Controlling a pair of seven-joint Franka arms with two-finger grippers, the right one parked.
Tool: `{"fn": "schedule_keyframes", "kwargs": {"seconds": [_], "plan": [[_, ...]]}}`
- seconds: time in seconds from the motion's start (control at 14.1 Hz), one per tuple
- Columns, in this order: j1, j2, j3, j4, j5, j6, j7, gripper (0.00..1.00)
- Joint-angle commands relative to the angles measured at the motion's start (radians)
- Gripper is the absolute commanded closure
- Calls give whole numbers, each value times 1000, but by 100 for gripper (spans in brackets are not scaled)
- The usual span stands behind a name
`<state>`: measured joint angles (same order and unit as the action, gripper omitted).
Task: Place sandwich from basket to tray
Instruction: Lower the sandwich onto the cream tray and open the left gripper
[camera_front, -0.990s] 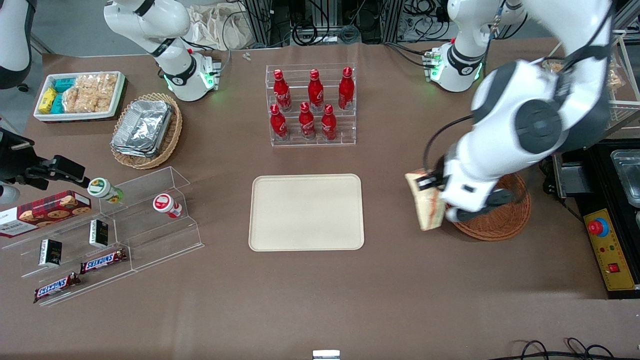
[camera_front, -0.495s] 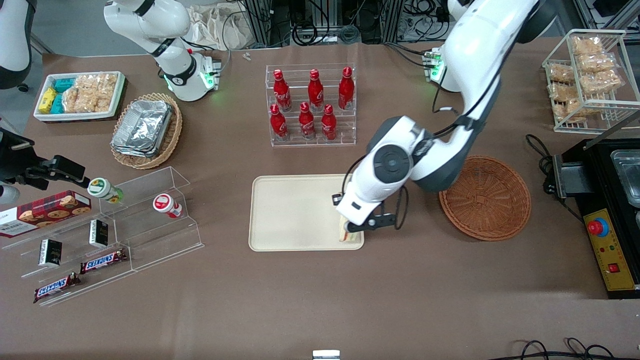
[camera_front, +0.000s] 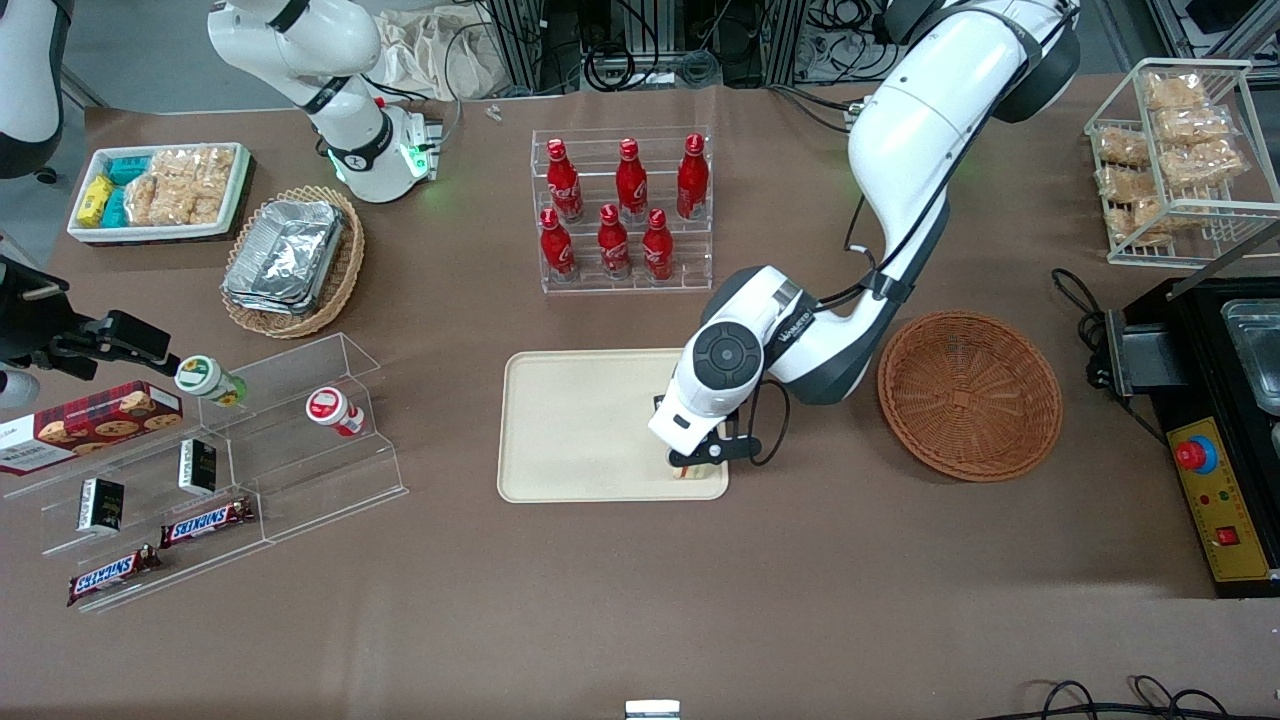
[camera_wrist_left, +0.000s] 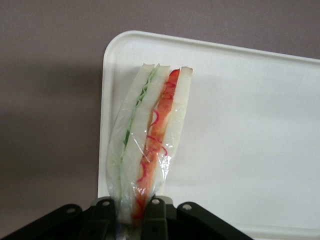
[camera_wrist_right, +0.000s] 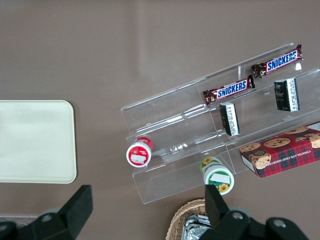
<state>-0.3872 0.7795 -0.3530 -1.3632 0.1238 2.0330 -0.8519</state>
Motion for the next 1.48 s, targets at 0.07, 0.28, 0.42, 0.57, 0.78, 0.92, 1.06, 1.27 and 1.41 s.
{"fn": "schedule_keyframes", "kwargs": {"seconds": [0.07,0.28,0.42,0.57,0.78,0.92,1.06,1.27,1.41], "plan": [[-7,4,3,-24,19,36,-16,100],[-7,32,5,-22,20,36,-15,75],[-16,38,8,-19,20,38,-24,26],[-19,38,14,-14,54,49,-41,0],[-18,32,14,-11,74,50,-42,0],[-13,12,14,-10,74,47,-44,0],[1,-31,15,-10,70,36,-45,0],[83,-135,14,-13,56,-35,-42,0],[131,-225,12,-14,56,-161,-27,0]]}}
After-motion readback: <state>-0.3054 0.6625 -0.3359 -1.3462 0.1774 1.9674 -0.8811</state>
